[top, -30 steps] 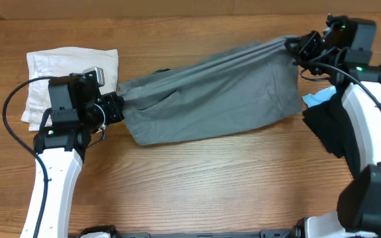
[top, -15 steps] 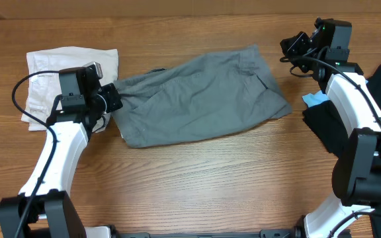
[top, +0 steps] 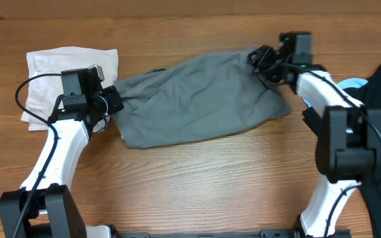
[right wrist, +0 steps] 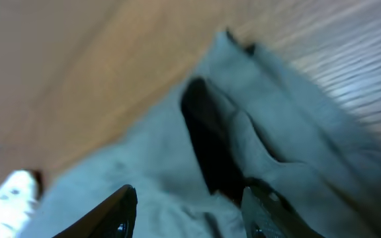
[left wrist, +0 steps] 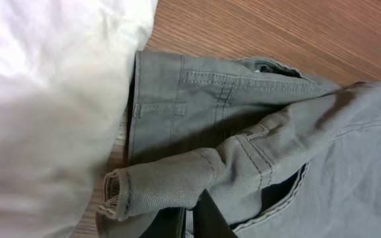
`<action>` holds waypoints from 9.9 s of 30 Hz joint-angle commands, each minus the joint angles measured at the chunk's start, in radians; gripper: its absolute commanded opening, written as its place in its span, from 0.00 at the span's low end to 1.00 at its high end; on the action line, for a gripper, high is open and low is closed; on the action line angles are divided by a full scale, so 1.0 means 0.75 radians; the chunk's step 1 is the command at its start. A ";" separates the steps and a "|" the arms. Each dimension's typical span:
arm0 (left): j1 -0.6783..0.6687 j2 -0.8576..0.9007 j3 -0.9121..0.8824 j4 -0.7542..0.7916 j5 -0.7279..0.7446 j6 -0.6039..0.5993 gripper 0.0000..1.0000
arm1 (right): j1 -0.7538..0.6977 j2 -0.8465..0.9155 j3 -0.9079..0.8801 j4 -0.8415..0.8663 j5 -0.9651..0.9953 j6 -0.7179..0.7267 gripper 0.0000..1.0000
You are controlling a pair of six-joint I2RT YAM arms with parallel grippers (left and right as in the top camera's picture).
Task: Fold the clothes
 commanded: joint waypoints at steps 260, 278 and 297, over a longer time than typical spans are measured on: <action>-0.066 0.654 0.973 -1.154 0.200 0.409 0.64 | -0.051 -0.332 -0.395 -0.836 0.213 -0.203 0.10; -0.002 0.654 0.499 -0.780 0.184 0.351 0.84 | -0.255 -0.133 -0.480 -0.753 0.337 -0.095 0.06; -0.149 0.673 0.390 -0.461 0.273 0.240 0.67 | -0.263 -0.133 -0.480 -0.740 0.327 -0.104 0.06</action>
